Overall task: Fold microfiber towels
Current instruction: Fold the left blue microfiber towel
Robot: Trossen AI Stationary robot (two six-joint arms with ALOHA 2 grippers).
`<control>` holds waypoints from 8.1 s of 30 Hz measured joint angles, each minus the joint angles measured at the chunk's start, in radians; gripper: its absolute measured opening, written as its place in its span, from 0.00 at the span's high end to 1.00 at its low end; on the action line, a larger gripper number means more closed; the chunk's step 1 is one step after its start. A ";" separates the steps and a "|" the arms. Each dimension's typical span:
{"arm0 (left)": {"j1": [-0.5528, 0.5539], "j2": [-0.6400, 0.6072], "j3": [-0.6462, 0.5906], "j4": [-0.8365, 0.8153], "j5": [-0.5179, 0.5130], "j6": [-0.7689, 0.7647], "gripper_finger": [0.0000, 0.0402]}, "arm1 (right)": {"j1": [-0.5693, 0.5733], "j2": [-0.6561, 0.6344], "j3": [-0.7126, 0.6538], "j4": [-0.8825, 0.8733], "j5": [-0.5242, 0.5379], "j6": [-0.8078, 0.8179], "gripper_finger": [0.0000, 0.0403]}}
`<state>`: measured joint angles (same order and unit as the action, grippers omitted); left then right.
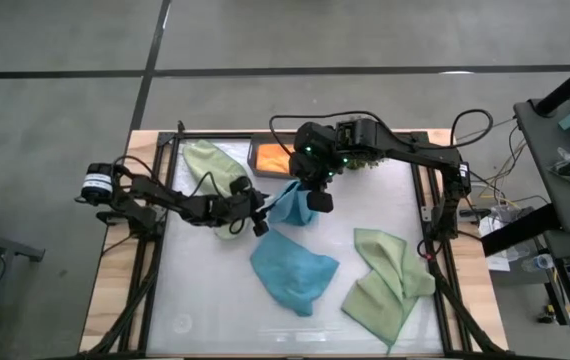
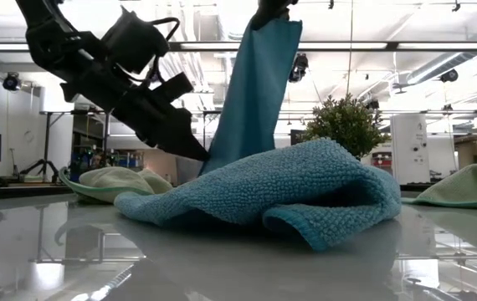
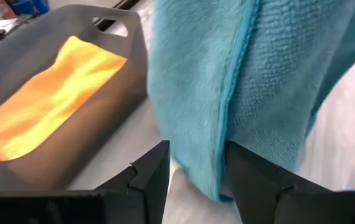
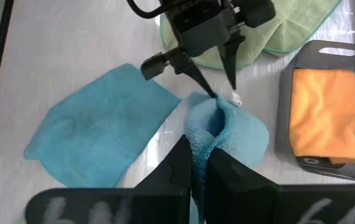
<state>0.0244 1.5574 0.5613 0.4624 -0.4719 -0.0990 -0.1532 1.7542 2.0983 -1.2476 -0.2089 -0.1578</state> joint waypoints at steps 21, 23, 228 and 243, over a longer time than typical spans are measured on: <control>0.007 0.000 0.000 0.096 0.022 -0.048 0.68 | 0.000 0.000 0.000 0.000 0.000 -0.010 0.98; 0.007 0.016 0.000 0.114 0.021 -0.048 0.68 | 0.000 0.000 0.000 0.000 0.000 -0.010 0.98; 0.203 -0.705 0.384 -0.972 0.247 0.442 1.00 | -0.028 -0.563 -0.624 0.201 0.586 -0.108 0.98; 0.058 -0.614 0.213 -0.943 0.706 0.143 1.00 | -0.011 -0.564 -0.760 0.080 -0.050 0.133 0.98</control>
<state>0.0823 0.9430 0.7748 -0.4808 0.2338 0.0443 -0.1645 1.1904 1.3388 -1.1679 -0.2589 -0.0246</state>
